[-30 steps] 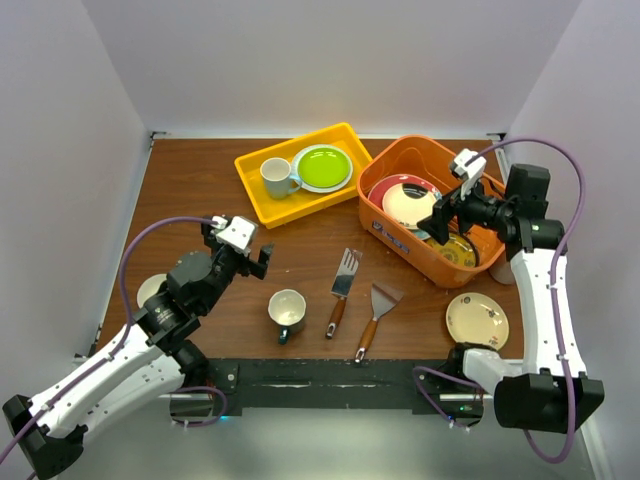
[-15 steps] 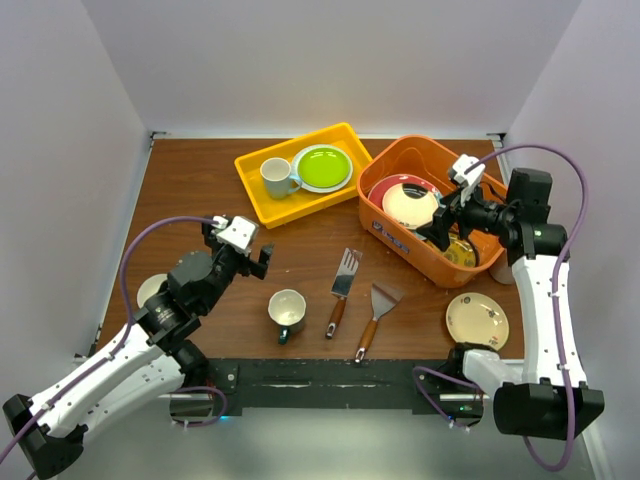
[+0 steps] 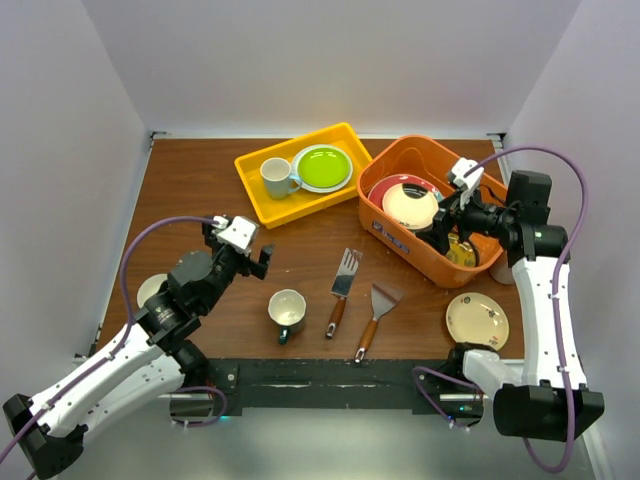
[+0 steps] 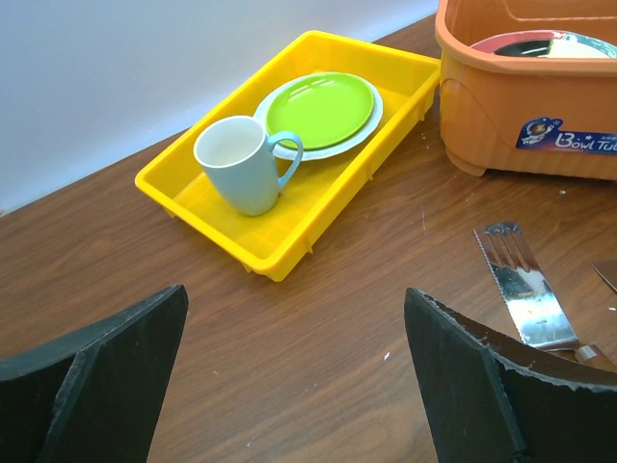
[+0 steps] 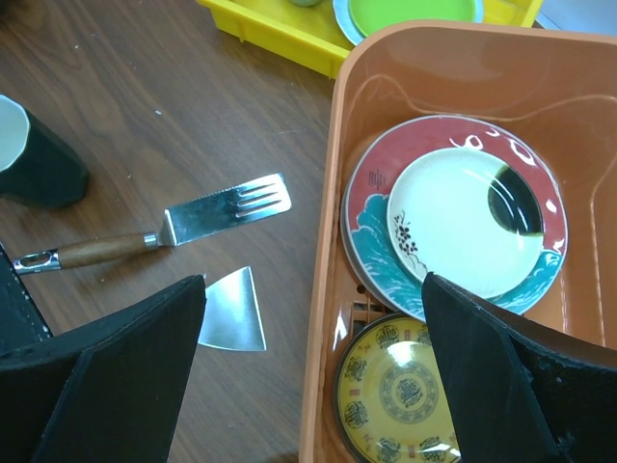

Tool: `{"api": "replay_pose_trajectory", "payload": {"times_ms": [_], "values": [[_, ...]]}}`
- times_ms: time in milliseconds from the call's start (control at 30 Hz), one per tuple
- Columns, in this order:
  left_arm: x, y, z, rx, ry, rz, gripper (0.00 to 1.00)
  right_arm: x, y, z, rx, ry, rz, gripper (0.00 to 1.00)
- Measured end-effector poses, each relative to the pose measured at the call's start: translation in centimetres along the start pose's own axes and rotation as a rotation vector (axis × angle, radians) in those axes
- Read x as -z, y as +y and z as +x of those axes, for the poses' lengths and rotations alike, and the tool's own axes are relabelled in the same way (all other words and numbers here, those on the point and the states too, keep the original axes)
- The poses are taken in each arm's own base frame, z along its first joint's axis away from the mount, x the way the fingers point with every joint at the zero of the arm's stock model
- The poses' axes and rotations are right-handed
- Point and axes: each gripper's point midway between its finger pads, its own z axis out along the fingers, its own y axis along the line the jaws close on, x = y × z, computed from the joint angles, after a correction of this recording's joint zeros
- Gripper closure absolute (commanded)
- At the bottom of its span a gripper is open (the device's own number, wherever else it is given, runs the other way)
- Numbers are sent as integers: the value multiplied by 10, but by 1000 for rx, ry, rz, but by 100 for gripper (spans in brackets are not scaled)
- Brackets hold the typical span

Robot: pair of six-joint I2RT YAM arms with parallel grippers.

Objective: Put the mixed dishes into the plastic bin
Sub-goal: Pick up the plate from the corner of the board.

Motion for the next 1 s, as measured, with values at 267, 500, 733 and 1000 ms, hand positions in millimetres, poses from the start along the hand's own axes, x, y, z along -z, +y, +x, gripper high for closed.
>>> {"api": "replay_pose_trajectory", "payload": {"times_ms": [267,500,733,1000], "values": [[0,0,0,-1,2,1,0,1,3,2,1,1,-1,2],[0,0,1,-1,2,1,0,1,4,3,0,4,-3,1],[-1,-1,1,-1,3,2,0,1,4,4,1,6,-5,1],[-1,-1,1,-1,3,3,0,1,4,5,4,8,-6,1]]}}
